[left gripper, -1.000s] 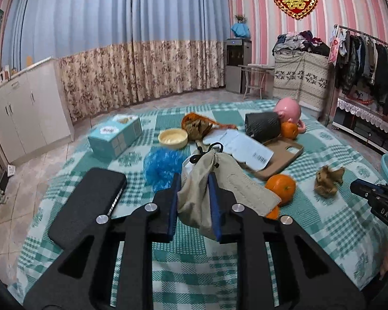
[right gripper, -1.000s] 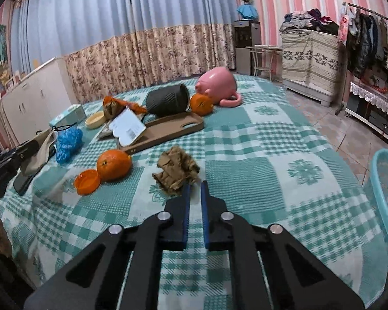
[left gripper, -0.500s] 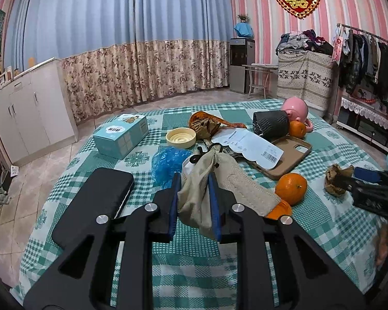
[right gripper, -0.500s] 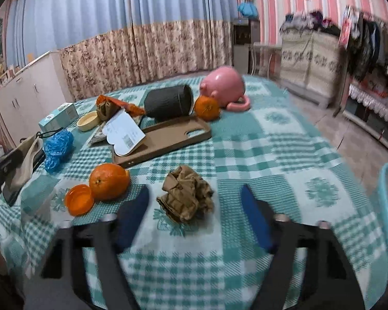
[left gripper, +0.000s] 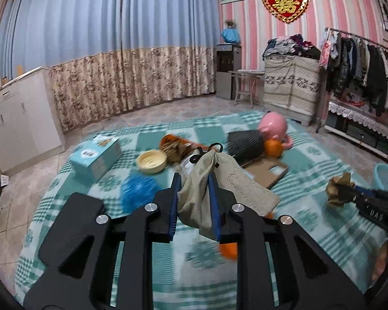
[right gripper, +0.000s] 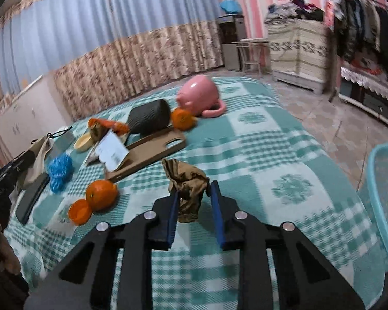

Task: Collect trash
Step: 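Carry both items to the blue basket and open both grippers over it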

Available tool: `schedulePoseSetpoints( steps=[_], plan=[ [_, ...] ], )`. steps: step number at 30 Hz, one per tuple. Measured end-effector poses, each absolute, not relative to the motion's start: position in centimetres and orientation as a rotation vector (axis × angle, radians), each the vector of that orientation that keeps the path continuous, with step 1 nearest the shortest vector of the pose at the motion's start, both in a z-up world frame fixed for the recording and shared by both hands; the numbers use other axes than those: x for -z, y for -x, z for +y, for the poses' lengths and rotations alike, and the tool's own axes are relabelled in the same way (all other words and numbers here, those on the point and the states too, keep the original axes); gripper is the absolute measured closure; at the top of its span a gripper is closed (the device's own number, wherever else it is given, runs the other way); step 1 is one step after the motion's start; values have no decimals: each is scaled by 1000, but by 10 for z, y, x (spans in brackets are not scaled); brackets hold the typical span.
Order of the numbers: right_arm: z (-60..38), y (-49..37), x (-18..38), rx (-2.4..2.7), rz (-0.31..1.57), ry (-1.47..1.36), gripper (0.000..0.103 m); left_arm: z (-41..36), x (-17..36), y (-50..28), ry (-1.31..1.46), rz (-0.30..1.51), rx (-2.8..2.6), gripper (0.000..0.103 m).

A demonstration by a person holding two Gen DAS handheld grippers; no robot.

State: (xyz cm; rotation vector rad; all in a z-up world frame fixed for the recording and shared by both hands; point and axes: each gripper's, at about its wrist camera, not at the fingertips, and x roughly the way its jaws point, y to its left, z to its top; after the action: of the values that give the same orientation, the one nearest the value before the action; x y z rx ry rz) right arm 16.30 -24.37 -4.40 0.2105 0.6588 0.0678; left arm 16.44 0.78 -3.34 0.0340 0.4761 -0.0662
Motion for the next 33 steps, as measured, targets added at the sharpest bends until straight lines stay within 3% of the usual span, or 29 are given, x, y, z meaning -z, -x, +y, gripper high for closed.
schedulePoseSetpoints(
  steps=[8, 17, 33],
  plan=[
    [-321, -127, 12, 58, 562, -289, 79, -48, 8, -160, -60, 424, 175, 83],
    [-442, -67, -9, 317, 495, -268, 79, -165, -10, -163, -82, 397, 425, 83],
    [-553, -35, 29, 480, 537, -315, 79, -405, 48, -157, -262, 498, 786, 83]
  ],
)
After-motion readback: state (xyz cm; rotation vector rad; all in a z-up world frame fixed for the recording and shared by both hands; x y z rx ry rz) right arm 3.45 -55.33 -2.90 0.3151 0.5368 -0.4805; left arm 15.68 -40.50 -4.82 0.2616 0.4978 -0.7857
